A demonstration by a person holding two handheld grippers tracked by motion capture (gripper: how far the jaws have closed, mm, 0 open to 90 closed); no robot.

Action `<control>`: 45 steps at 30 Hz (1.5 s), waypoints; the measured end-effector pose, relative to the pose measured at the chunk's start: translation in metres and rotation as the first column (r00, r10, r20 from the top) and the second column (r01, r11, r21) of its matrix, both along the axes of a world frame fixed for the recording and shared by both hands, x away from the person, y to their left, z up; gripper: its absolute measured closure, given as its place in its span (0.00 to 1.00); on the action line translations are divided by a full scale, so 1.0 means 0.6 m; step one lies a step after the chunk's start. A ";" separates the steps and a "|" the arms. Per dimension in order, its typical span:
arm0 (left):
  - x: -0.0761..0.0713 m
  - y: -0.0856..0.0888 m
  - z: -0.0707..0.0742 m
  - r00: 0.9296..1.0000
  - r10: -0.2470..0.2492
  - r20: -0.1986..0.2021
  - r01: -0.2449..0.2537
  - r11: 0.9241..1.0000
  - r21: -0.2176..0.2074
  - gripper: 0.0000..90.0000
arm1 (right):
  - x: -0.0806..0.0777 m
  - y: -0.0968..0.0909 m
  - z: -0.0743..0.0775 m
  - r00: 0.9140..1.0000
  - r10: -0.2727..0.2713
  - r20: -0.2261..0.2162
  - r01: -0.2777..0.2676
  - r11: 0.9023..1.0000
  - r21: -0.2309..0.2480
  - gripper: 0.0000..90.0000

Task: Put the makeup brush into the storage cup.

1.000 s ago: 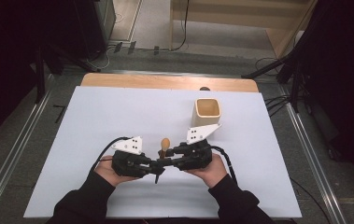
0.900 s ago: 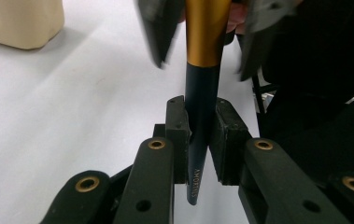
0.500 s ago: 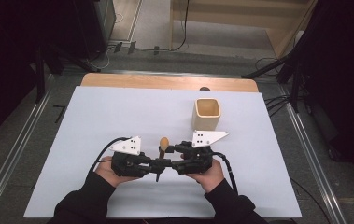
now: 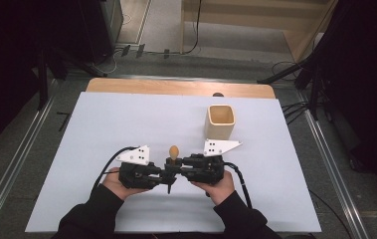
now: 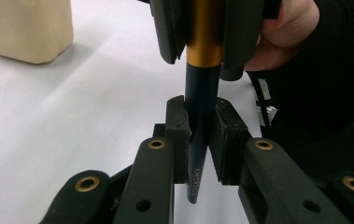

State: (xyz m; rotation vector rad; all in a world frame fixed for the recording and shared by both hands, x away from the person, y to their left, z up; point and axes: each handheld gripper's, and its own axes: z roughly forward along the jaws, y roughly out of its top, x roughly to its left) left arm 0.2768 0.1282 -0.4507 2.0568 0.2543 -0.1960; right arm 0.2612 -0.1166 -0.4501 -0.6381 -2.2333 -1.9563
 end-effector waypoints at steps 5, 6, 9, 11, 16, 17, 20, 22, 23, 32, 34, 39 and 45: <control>0.002 0.001 -0.002 1.000 -0.005 -0.019 0.004 1.000 -0.006 0.88 | 0.000 0.000 0.002 1.000 -0.010 0.011 0.010 1.000 -0.014 0.86; 0.002 0.002 -0.002 1.000 -0.005 -0.021 0.005 1.000 -0.008 0.87 | 0.000 0.000 0.003 1.000 -0.006 0.009 0.006 1.000 -0.020 0.86; 0.003 0.004 -0.003 0.999 0.000 -0.036 -0.001 1.000 -0.014 0.83 | 0.000 0.002 0.006 1.000 0.000 0.014 0.000 0.999 -0.038 0.86; 0.003 0.006 -0.003 0.999 0.010 -0.031 -0.011 1.000 -0.008 0.74 | 0.000 0.002 0.009 1.000 0.002 0.015 -0.001 0.999 -0.043 0.86; 0.001 0.010 -0.003 1.000 0.011 -0.010 -0.011 1.000 0.013 0.55 | -0.001 0.000 0.012 0.999 0.001 0.034 0.001 0.997 -0.071 0.86; 0.001 0.011 -0.003 1.000 0.015 -0.006 -0.015 1.000 0.015 0.55 | -0.001 -0.001 0.013 0.999 -0.001 0.039 0.004 0.997 -0.074 0.86; 0.001 0.017 -0.002 1.000 0.013 0.002 -0.013 1.000 0.012 0.49 | 0.000 -0.006 0.015 0.999 -0.008 0.040 0.011 0.997 -0.078 0.86; 0.002 0.020 -0.001 1.000 0.014 0.007 -0.014 1.000 0.008 0.43 | 0.000 -0.010 0.017 0.999 -0.014 0.042 0.017 0.997 -0.080 0.86; 0.002 0.023 -0.002 1.000 0.017 0.012 -0.017 1.000 0.005 0.40 | 0.001 -0.015 0.019 0.999 -0.019 0.050 0.024 0.996 -0.086 0.86; -0.002 0.032 0.000 0.999 0.035 0.024 -0.036 0.999 0.013 0.31 | 0.003 -0.028 0.026 0.997 -0.046 0.056 0.052 0.992 -0.111 0.86; -0.003 0.033 0.001 0.999 0.034 0.036 -0.035 0.999 0.016 0.30 | 0.003 -0.033 0.028 0.997 -0.052 0.063 0.060 0.991 -0.121 0.86; -0.004 0.039 0.001 0.999 0.041 0.031 -0.041 0.999 0.013 0.26 | 0.005 -0.044 0.031 0.995 -0.071 0.064 0.079 0.988 -0.135 0.86; -0.006 0.052 -0.001 0.996 0.076 0.055 -0.077 0.997 0.007 0.21 | 0.007 -0.053 0.034 0.994 -0.086 0.071 0.096 0.985 -0.146 0.86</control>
